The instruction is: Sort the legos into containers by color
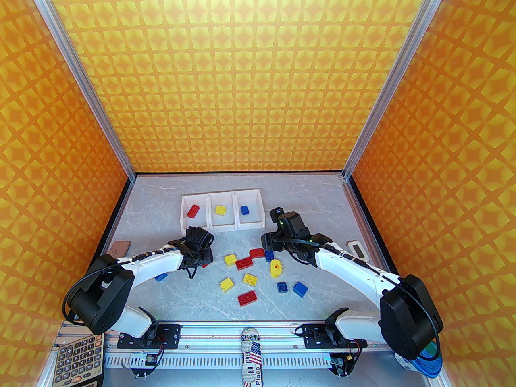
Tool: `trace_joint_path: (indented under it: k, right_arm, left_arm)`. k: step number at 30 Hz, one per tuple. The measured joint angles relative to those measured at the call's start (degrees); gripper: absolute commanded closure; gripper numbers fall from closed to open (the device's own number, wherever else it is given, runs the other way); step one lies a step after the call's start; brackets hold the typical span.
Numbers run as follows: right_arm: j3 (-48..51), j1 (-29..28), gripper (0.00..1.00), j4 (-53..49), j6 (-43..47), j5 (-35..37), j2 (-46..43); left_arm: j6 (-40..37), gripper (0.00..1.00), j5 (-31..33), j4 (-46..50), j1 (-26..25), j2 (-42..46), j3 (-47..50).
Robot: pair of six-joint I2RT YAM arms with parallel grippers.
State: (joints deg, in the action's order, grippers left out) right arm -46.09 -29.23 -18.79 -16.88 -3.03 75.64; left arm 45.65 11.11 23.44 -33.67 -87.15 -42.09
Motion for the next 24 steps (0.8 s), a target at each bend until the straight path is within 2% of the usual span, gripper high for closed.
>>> trace_joint_path:
  k: [10, 17, 24]
  right_arm:
    - [0.35, 0.0, 0.39, 0.0, -0.04, 0.02, -1.49]
    - [0.5, 0.0, 0.4, -0.02, -0.35, 0.17, -1.7]
    - [0.83, 0.0, 0.4, -0.28, -0.46, 0.7, -4.07]
  left_arm:
    - [-1.38, 0.66, 0.0, 0.2, 0.04, 0.17, 0.0]
    - [-4.07, 0.67, 0.09, 4.5, 0.07, 5.81, -1.31]
    - [-8.94, 0.65, 1.01, 7.74, 2.54, 8.39, -9.75]
